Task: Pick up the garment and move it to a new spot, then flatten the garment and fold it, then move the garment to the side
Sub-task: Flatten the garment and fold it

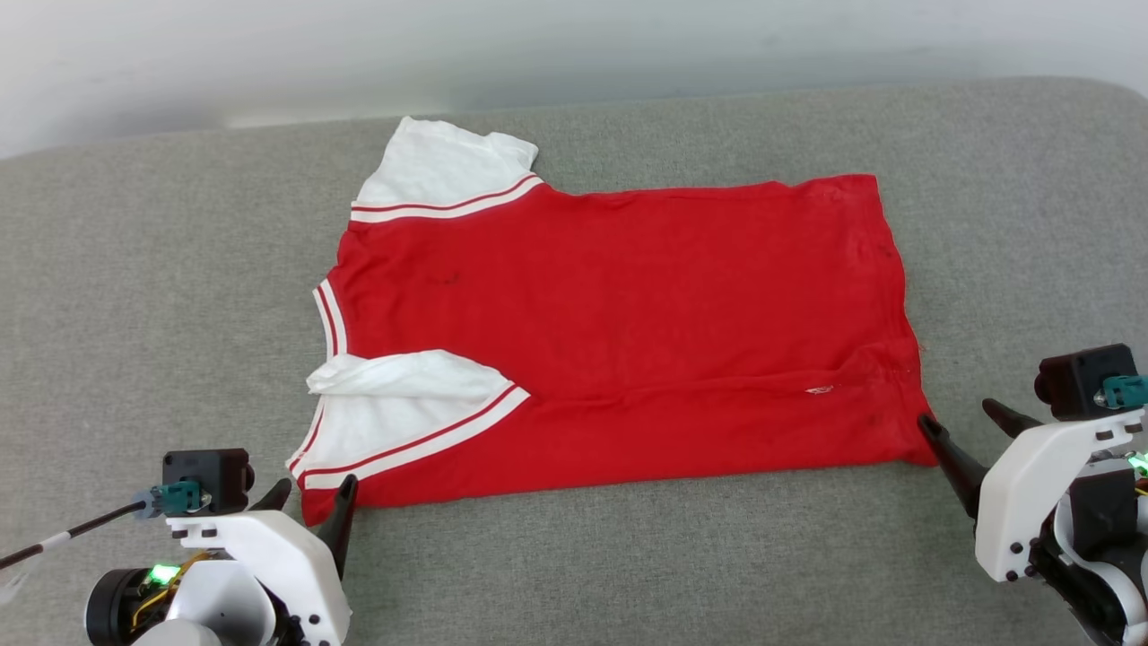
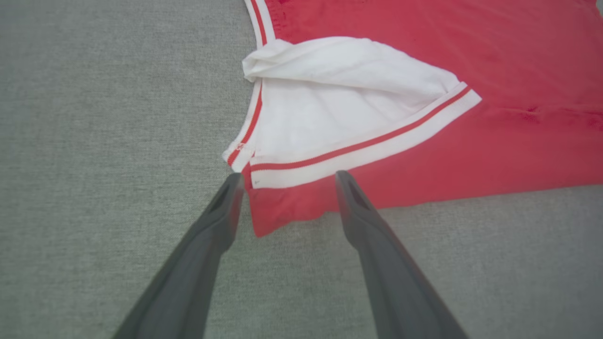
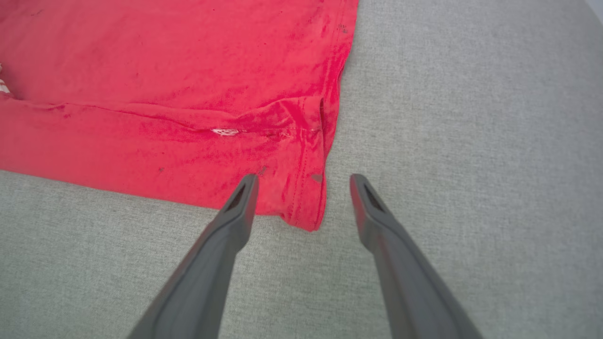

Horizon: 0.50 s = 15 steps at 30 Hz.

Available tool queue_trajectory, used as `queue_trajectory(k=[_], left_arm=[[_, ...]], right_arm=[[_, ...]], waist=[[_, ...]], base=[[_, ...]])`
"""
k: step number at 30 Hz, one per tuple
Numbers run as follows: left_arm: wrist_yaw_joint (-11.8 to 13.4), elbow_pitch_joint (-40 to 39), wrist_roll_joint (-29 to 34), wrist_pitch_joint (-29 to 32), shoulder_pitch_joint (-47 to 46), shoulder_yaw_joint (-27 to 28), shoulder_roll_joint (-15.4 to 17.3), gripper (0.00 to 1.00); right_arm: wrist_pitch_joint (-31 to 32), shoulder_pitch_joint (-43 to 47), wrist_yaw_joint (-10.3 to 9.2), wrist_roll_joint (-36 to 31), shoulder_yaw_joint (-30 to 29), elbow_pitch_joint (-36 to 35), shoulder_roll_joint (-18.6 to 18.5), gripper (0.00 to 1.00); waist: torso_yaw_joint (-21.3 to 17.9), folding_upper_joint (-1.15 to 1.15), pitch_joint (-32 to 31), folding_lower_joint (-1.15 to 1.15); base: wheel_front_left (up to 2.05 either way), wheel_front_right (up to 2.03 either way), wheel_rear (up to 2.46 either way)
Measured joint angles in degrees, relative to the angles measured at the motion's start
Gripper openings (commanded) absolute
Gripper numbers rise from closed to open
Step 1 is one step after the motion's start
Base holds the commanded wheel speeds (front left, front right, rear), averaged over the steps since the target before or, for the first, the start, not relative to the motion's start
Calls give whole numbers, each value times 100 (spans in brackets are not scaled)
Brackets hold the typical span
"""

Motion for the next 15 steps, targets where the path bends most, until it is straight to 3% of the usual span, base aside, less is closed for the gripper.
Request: queue_trajectory(k=[7,15], left_arm=[[147,15,-26,81,40,45,85,100],[141,424,1,312,-107,-92,89,100]], right_arm=[[169,161,0,-197,-226,-470,213,100],[218,167,0,-243,-283,-701,276,100]], waist=[[-79,0,244,0],[-164,0,510,0]], base=[[0,0,0],[0,0,0]])
